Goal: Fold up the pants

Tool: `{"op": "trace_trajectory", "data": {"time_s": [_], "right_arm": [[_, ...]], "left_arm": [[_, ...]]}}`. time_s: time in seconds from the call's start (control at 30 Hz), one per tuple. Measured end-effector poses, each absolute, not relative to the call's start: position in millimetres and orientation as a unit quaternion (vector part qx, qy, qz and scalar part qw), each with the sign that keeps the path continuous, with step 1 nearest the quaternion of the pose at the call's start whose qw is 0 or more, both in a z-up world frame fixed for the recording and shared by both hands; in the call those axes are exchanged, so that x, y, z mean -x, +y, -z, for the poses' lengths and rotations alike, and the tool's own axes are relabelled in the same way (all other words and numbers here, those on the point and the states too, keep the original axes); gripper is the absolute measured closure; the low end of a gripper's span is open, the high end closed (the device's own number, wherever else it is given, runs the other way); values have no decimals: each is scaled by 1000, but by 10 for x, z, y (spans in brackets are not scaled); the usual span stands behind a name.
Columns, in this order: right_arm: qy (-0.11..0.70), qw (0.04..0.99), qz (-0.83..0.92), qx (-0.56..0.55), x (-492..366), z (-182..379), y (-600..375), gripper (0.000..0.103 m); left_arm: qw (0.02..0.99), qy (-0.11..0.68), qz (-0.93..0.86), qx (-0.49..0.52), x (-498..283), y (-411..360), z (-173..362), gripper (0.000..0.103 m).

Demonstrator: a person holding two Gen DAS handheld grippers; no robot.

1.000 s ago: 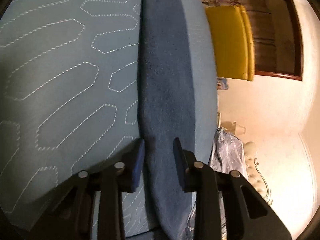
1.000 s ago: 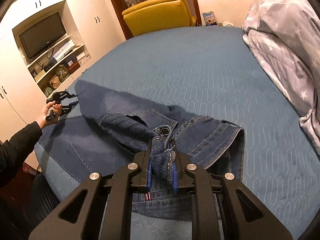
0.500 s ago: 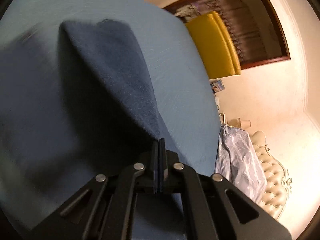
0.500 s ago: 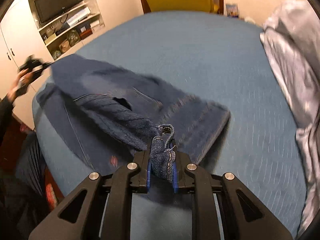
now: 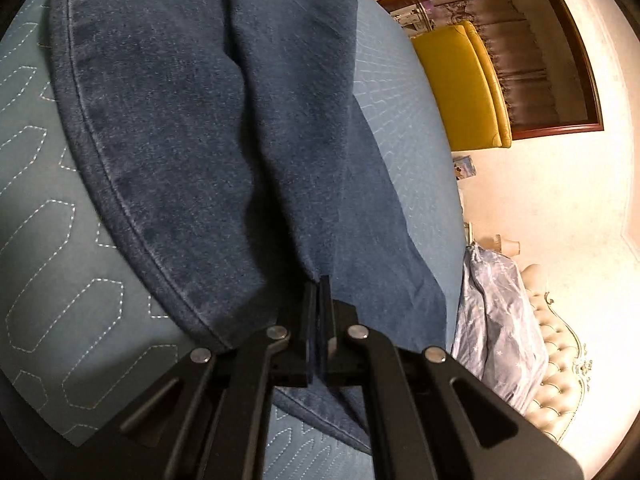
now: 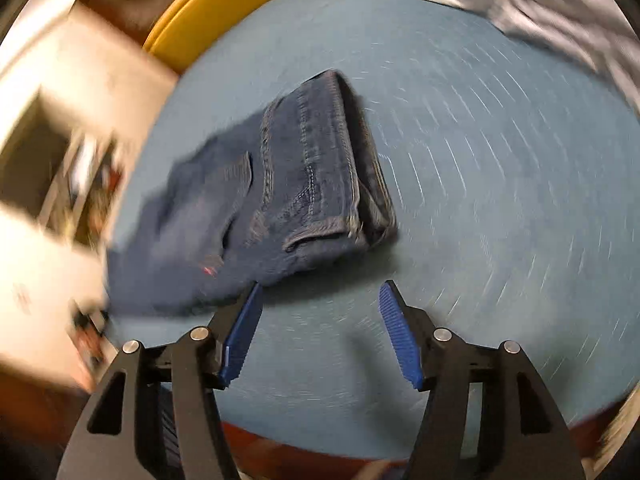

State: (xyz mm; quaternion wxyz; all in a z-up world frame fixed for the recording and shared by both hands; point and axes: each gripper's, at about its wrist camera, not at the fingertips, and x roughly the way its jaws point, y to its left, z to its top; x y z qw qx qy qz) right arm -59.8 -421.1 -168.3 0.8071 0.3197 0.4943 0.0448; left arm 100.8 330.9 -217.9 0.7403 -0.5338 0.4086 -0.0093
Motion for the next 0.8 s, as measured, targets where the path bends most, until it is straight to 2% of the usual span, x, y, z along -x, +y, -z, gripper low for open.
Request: {"op": "trace_trajectory", "data": {"time_s": [0.1,0.23,0.27,0.3,0.37,0.47,0.53,0.63,0.8], "right_arm": [[460,781,-33,-421,563,1805,-4140,43],[450,764,16,-462,317,1917,-4074,46],[453,758,31,-467,271,1955,-4075,61],[454,758,47,-466,288,1981,-4092,84],[463,757,70,-456,218,1965,-4096,90],[466,777,57,-420,-38,1691,-4053,92],[437,795,33,-419,-253,1360,-4084,93],[418,815,28,-401,-254,1050,-4089,93],[497,777,72,-380,-93,1719,-4126,93]], "left_arm": [[736,409,12,539,-932,3262,2257,102],[735,411,18,538,-880,3282,2296,102],[735,413,19,538,-890,3287,2290,102],[734,414,20,537,-883,3282,2288,102],[733,420,24,535,-947,3288,2241,102],[736,408,36,539,-1071,3337,2037,102],[741,382,43,550,-1028,3382,1835,102],[727,374,42,575,-766,3399,1894,102],[715,404,16,570,-543,3366,2322,102]]}}
